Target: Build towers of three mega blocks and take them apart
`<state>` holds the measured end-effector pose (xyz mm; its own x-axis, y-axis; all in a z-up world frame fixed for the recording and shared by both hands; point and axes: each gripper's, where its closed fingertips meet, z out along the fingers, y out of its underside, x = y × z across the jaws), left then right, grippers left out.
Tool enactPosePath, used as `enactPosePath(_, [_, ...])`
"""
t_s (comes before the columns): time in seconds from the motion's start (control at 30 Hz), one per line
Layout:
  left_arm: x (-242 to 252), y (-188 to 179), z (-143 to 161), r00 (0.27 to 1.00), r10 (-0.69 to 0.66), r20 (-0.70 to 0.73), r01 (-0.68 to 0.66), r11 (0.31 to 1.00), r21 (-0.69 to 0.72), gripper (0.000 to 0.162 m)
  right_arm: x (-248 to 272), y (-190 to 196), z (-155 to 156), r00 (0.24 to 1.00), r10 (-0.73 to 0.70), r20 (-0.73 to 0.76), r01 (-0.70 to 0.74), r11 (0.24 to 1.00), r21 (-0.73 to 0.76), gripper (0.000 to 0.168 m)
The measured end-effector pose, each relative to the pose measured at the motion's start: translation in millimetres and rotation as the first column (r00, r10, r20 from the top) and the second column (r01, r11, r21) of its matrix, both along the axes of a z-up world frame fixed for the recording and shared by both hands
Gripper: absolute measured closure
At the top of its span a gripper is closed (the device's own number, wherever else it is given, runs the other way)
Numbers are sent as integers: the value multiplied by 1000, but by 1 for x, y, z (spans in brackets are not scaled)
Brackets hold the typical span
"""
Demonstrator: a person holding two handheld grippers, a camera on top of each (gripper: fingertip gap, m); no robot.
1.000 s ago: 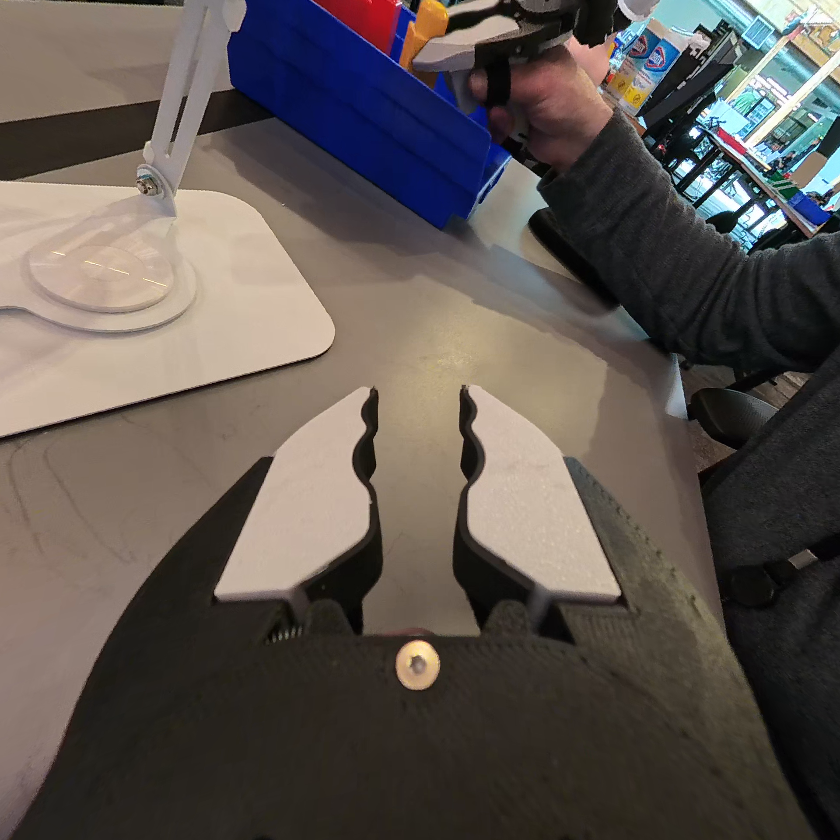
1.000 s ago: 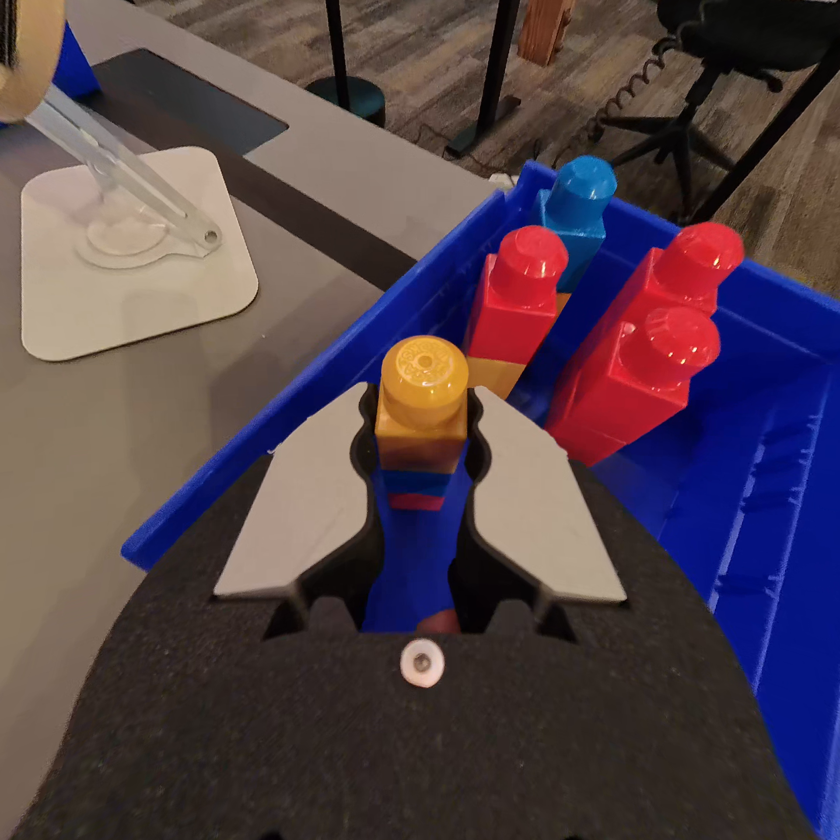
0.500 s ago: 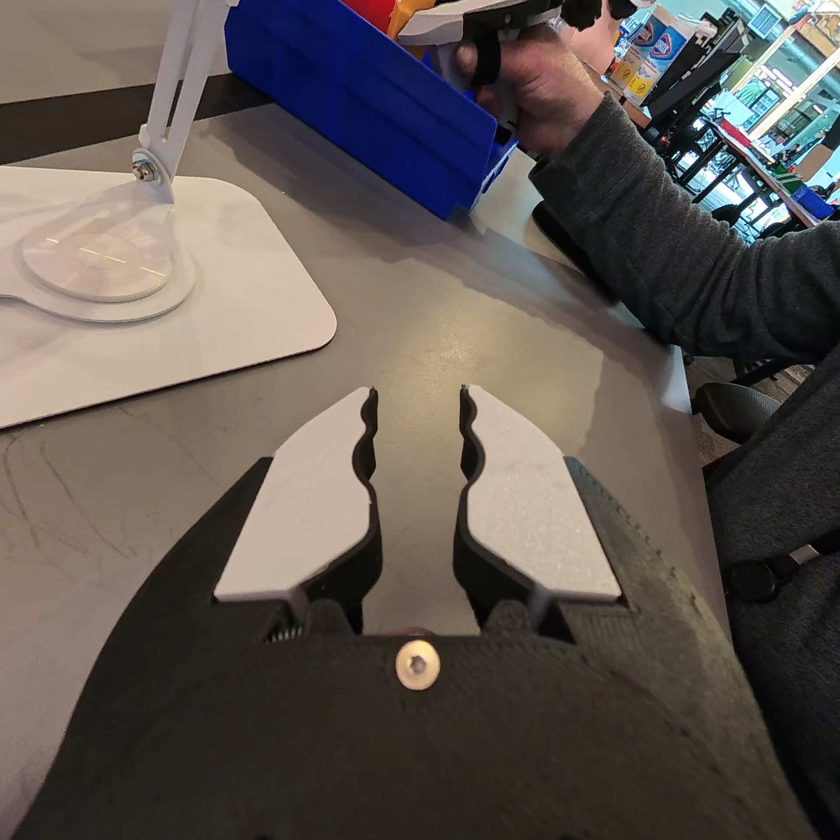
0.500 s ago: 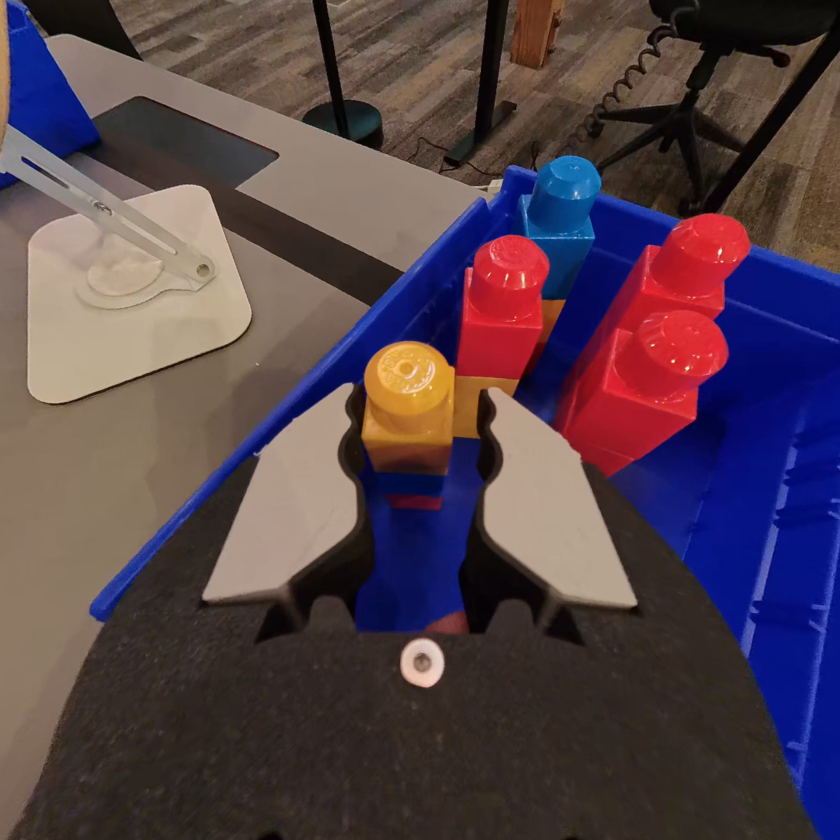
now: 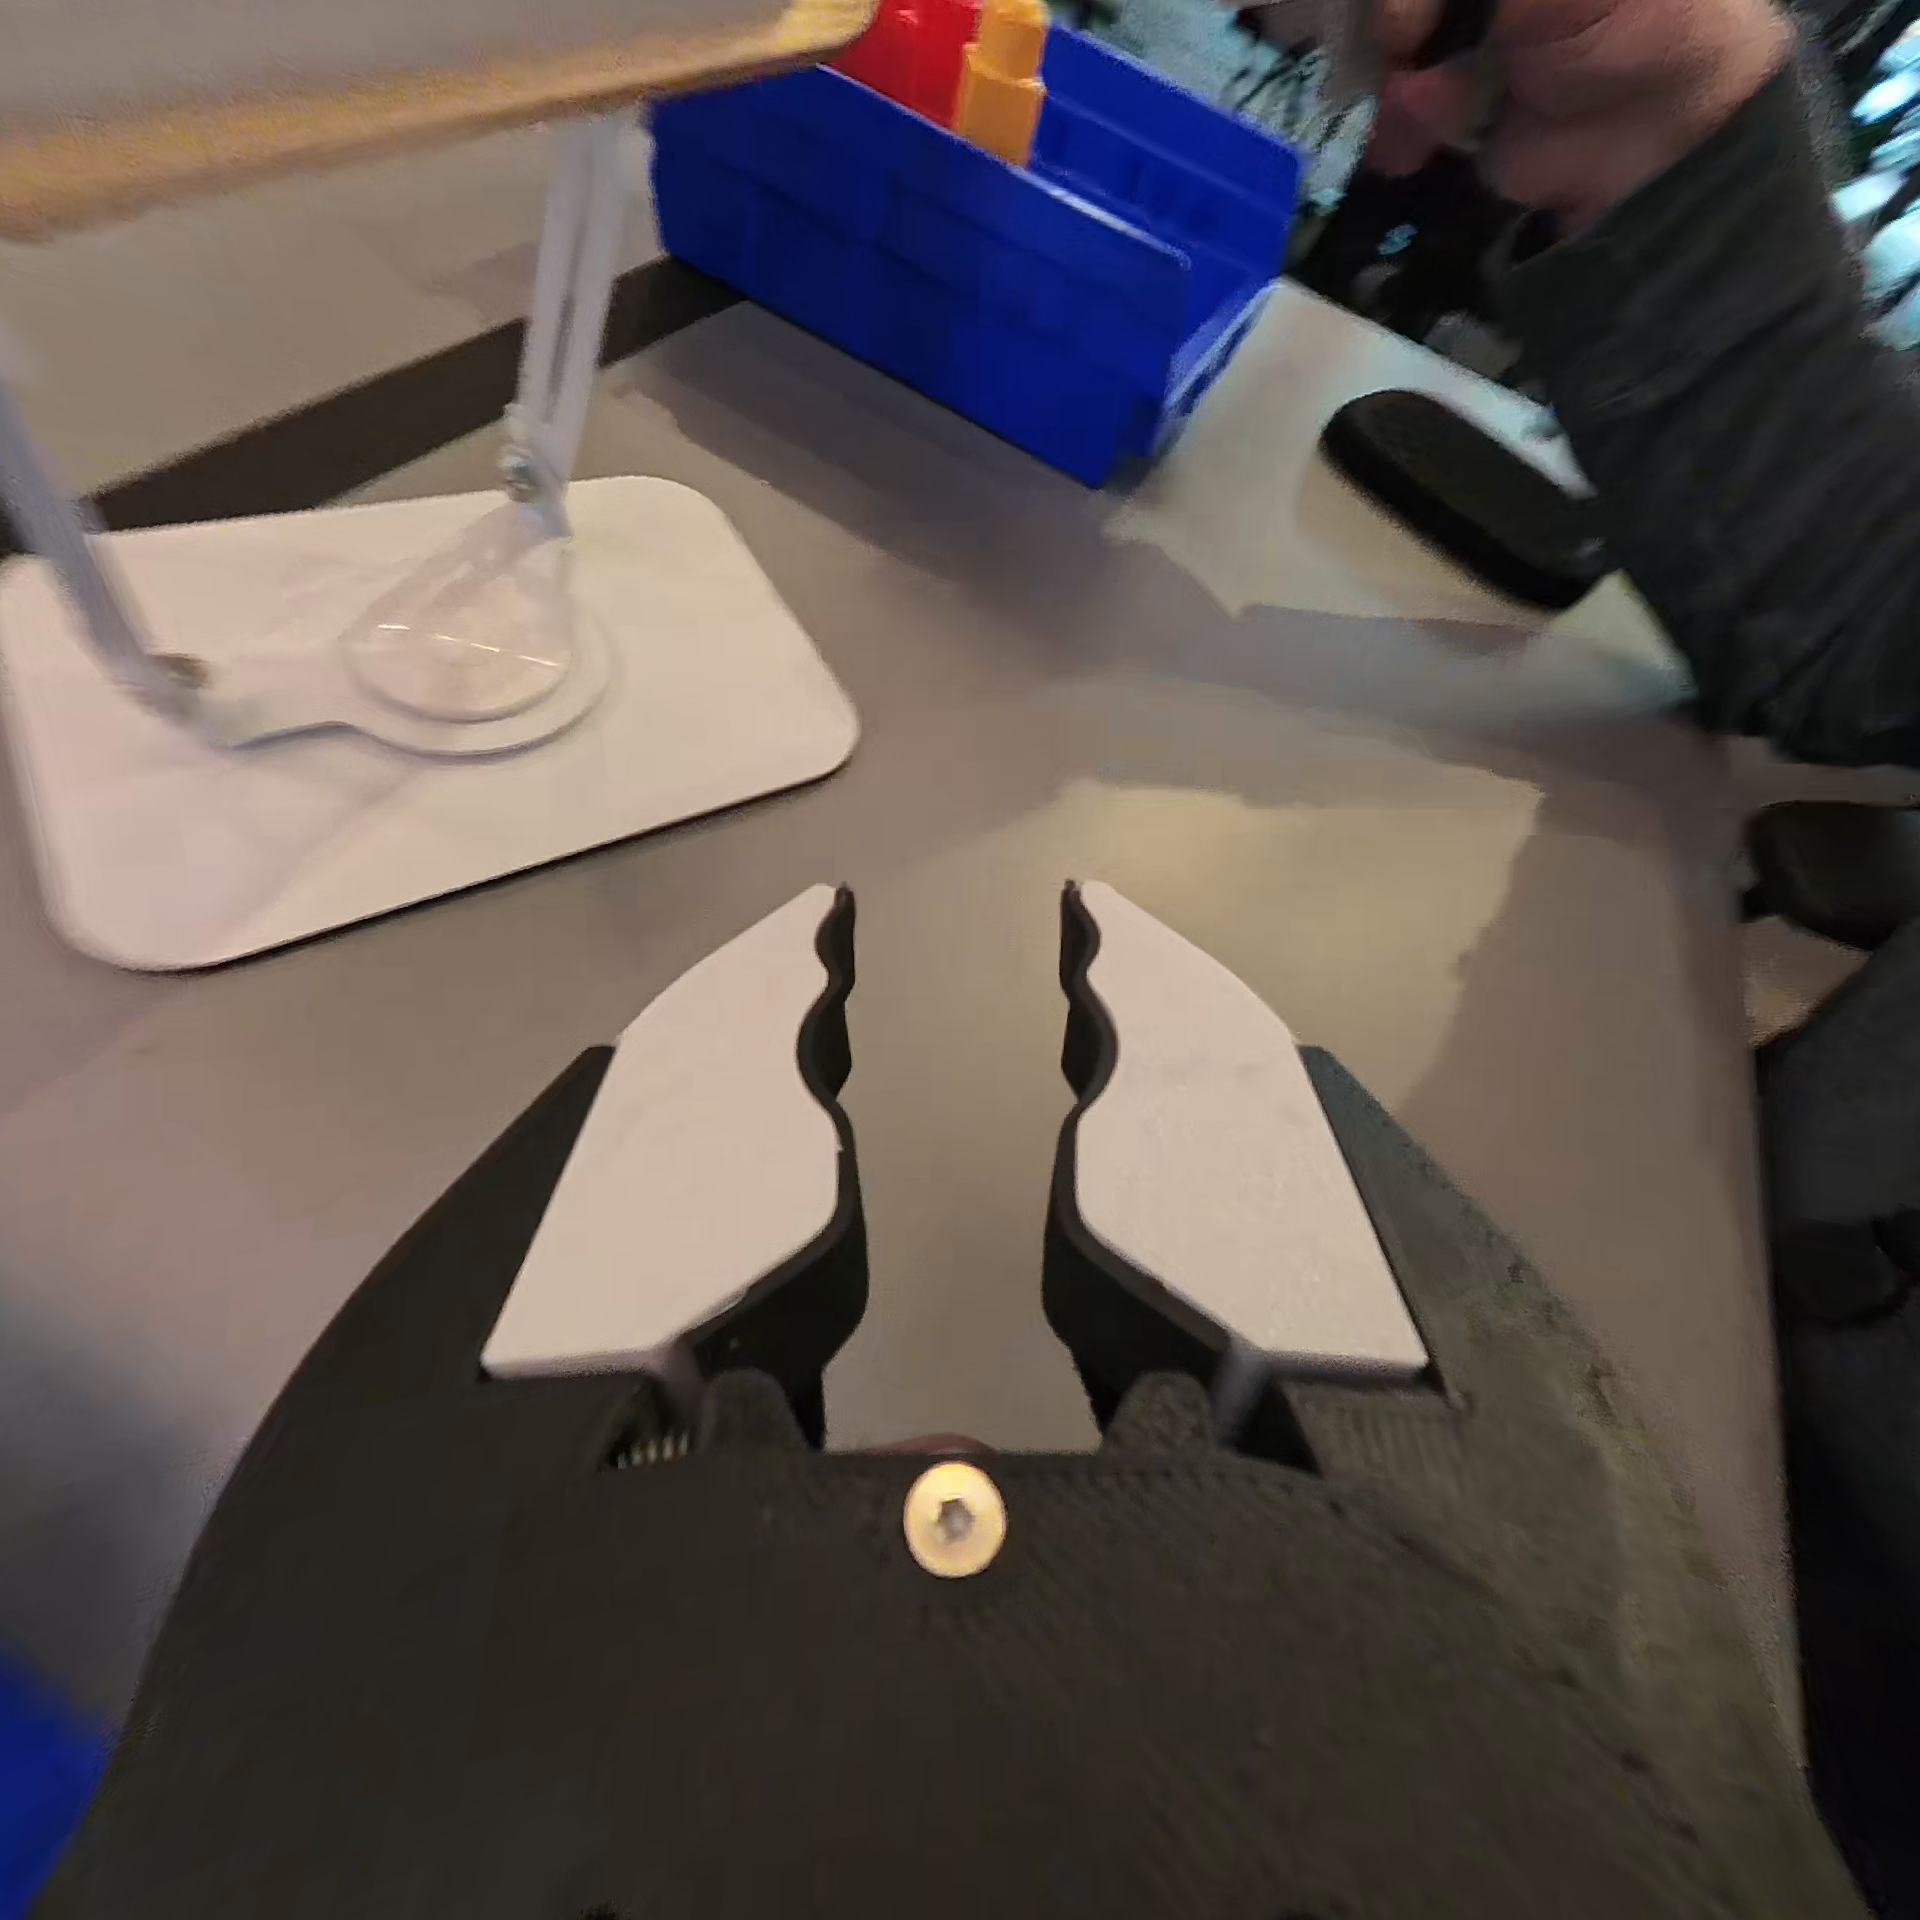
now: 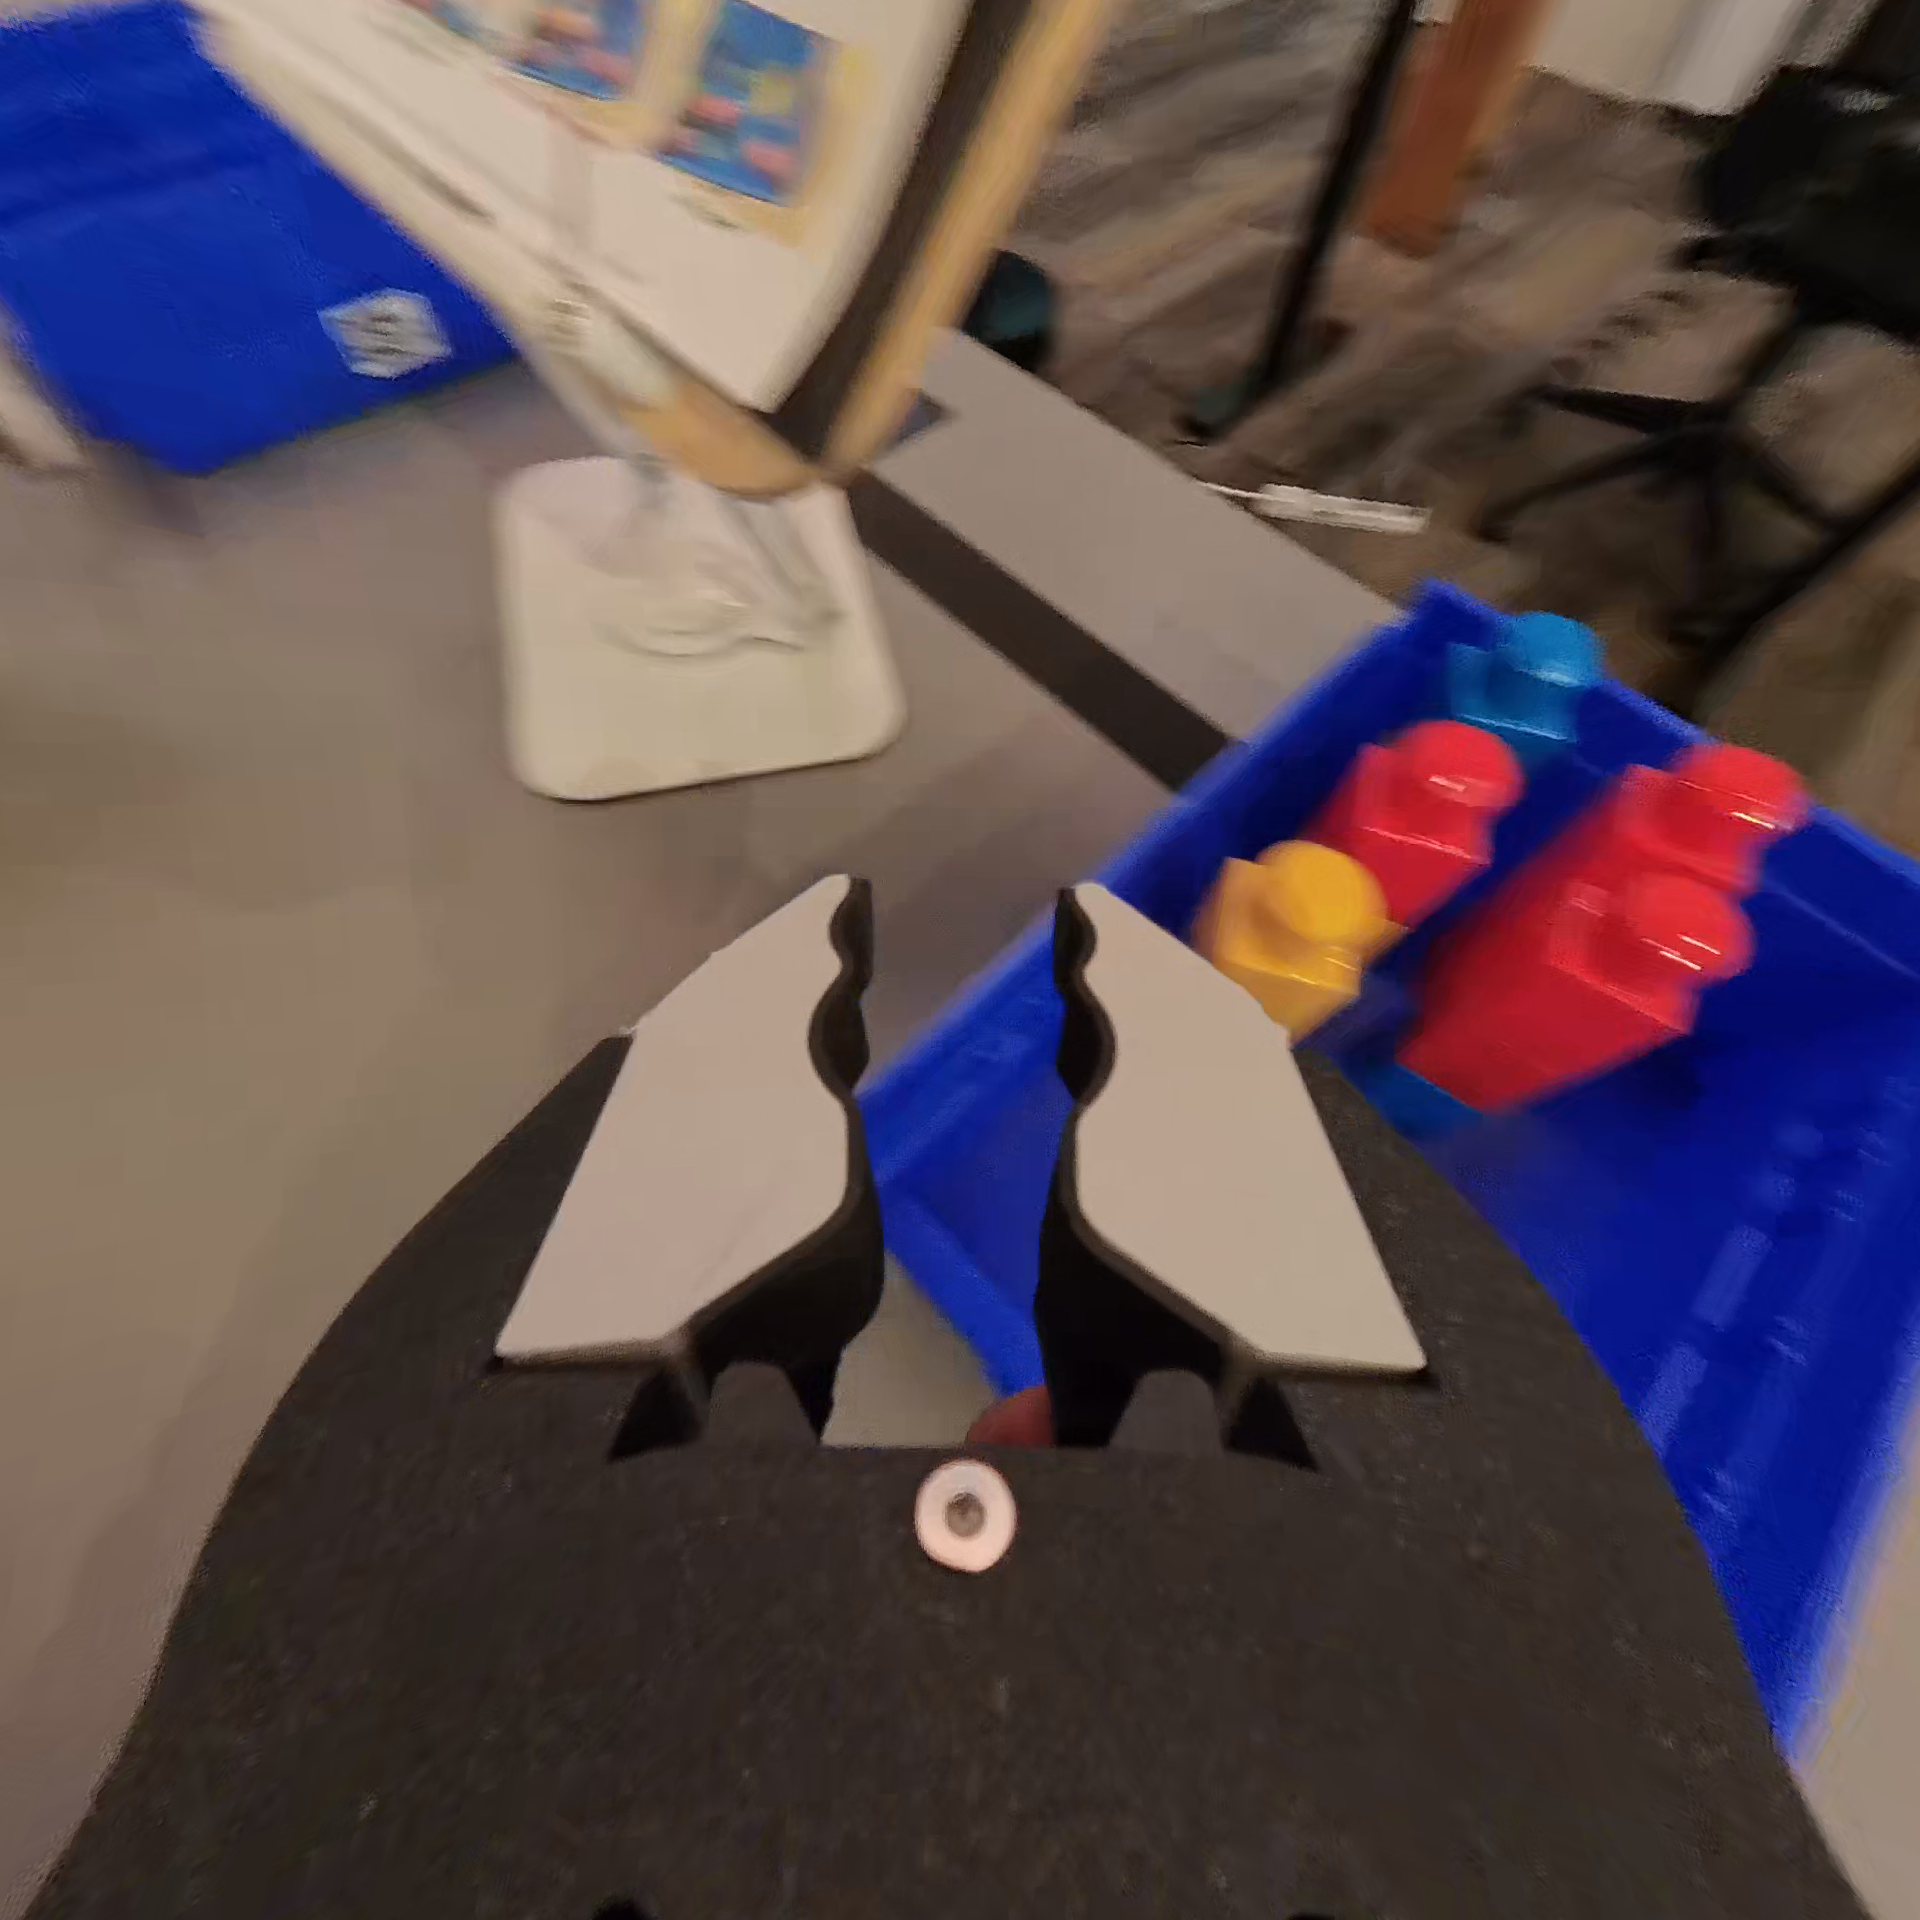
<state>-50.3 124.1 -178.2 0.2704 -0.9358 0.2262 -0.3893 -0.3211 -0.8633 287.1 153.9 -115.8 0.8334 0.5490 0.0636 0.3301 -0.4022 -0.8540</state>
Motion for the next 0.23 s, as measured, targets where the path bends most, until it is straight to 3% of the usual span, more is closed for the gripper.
enactPosePath(0.13, [-57,17,37,986,165,-9,-162,978,131,125,-71,-25,6,975,220,-30,-220,975,10,168])
enactPosePath(0.23, [-116,39,52,934,356,-35,-345,923,172,127,-133,-31,0,933,345,-102,-341,939,51,168])
